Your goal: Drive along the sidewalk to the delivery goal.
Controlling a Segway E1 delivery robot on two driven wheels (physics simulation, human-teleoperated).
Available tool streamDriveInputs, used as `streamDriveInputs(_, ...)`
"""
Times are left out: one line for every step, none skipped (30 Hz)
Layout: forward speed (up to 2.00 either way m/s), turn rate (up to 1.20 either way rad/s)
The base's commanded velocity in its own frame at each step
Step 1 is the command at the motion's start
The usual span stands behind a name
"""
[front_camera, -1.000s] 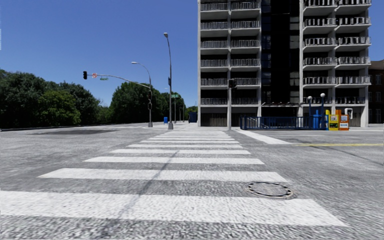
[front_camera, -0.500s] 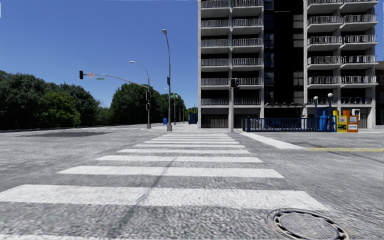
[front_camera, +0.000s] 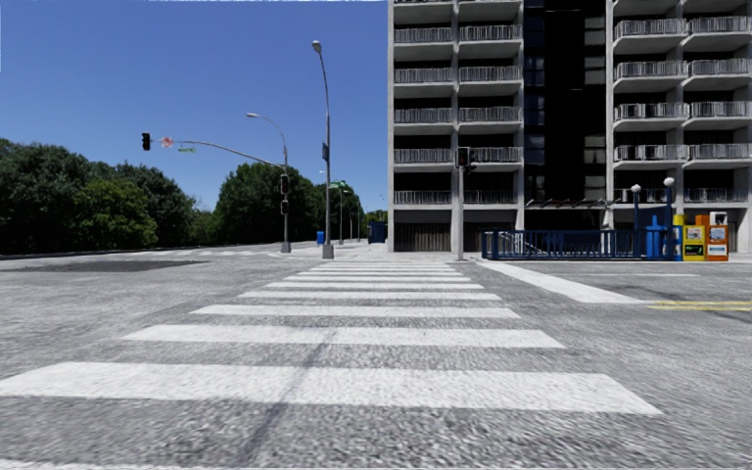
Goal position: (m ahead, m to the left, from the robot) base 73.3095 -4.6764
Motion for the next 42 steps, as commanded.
streamDriveInputs(2.0,0.0)
streamDriveInputs(2.0,0.0)
streamDriveInputs(2.0,0.0)
streamDriveInputs(2.0,0.0)
streamDriveInputs(2.0,0.0)
streamDriveInputs(2.0,0.0)
streamDriveInputs(2.0,0.0)
streamDriveInputs(2.0,0.0)
streamDriveInputs(2.0,0.0)
streamDriveInputs(2.0,0.0)
streamDriveInputs(2.0,0.0)
streamDriveInputs(2.0,0.0)
streamDriveInputs(2.0,0.0)
streamDriveInputs(2.0,0.0)
streamDriveInputs(2.0,0.0)
streamDriveInputs(2.0,0.0)
streamDriveInputs(2.0,0.0)
streamDriveInputs(2.0,0.02)
streamDriveInputs(2.0,0.02)
streamDriveInputs(2.0,0.05)
streamDriveInputs(2.0,0.06)
streamDriveInputs(2.0,0.07)
streamDriveInputs(2.0,0.09)
streamDriveInputs(2.0,0.09)
streamDriveInputs(2.0,0.11)
streamDriveInputs(2.0,0.12)
streamDriveInputs(2.0,0.13)
streamDriveInputs(2.0,0.13)
streamDriveInputs(2.0,0.13)
streamDriveInputs(2.0,0.13)
streamDriveInputs(2.0,0.13)
streamDriveInputs(2.0,0.13)
streamDriveInputs(2.0,0.13)
streamDriveInputs(2.0,0.13)
streamDriveInputs(2.0,0.13)
streamDriveInputs(2.0,0.13)
streamDriveInputs(2.0,0.13)
streamDriveInputs(2.0,0.13)
streamDriveInputs(2.0,0.13)
streamDriveInputs(2.0,0.13)
streamDriveInputs(2.0,0.13)
streamDriveInputs(2.0,0.13)
